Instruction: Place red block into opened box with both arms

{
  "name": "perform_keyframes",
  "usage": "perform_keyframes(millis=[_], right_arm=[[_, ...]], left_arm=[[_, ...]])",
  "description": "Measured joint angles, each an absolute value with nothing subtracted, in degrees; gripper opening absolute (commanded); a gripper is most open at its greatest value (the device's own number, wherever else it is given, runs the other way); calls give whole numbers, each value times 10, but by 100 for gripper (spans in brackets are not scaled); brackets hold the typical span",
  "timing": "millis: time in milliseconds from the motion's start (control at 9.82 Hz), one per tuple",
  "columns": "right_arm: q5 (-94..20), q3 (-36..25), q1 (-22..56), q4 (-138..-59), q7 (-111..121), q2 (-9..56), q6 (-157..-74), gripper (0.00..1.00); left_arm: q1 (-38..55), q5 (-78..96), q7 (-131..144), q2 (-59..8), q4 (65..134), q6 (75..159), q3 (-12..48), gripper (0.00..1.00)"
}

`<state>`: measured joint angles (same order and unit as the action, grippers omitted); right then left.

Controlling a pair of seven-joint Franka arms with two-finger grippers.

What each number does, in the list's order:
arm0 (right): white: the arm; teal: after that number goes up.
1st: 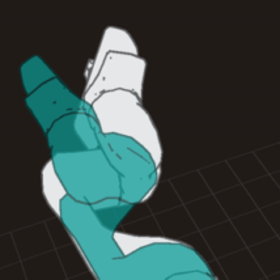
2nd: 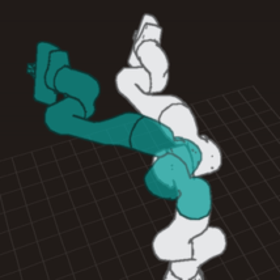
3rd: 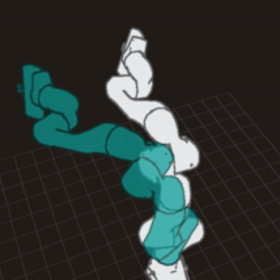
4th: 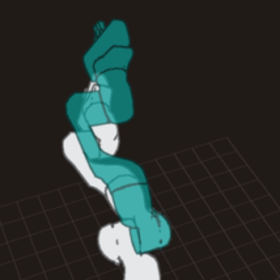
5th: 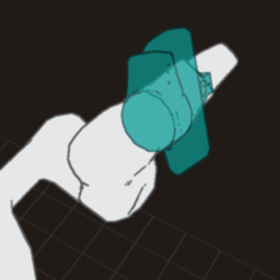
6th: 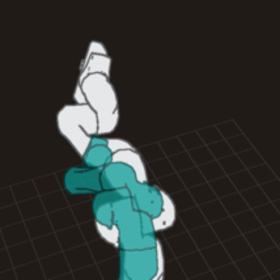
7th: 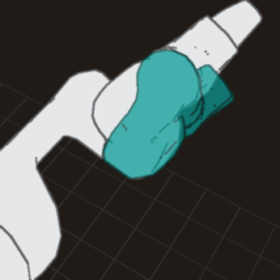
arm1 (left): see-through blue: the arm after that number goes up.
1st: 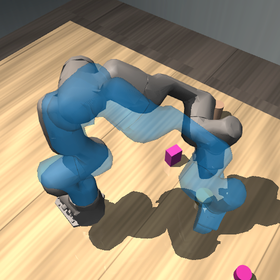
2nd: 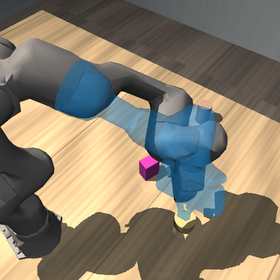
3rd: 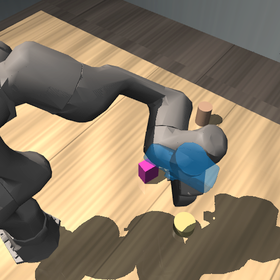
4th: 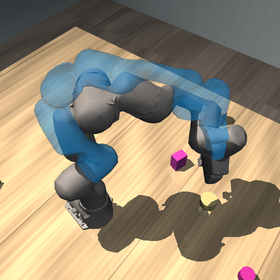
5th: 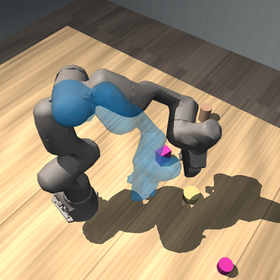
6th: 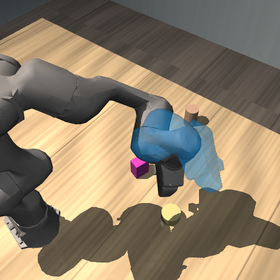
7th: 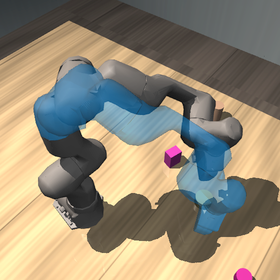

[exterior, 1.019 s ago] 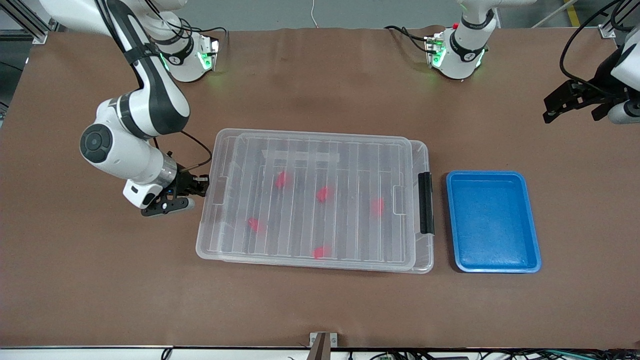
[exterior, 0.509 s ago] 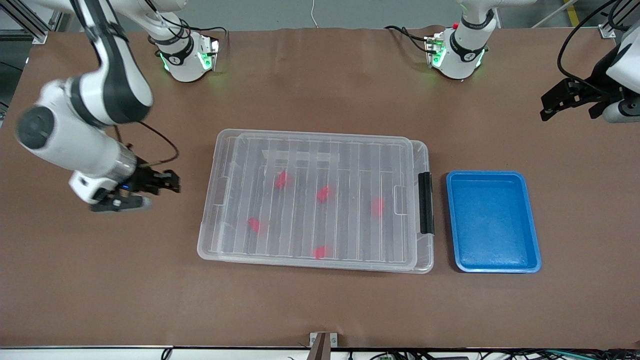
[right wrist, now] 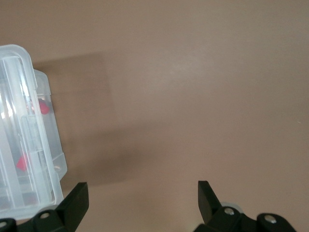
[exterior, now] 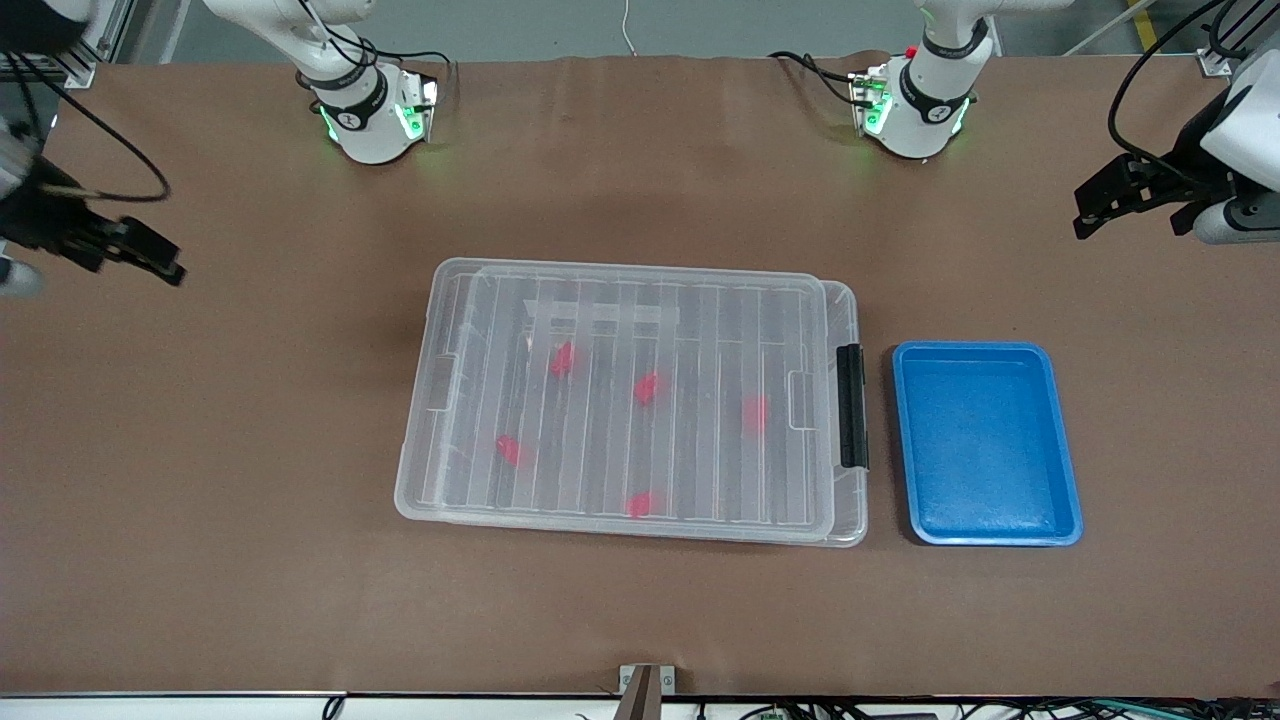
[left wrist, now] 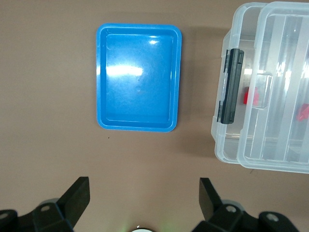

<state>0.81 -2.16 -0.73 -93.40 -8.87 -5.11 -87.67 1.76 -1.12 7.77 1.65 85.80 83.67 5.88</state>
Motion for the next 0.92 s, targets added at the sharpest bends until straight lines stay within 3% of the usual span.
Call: perform_keyframes(millis=[204, 917], right_arm=[[8, -49, -8, -870, -41, -51, -803, 100], [-4, -53, -13, -843, -27, 0, -817, 100]], left_arm=[[18, -11, 78, 16, 858, 836, 59, 100], [20, -11, 78, 16, 858, 836, 60, 100]])
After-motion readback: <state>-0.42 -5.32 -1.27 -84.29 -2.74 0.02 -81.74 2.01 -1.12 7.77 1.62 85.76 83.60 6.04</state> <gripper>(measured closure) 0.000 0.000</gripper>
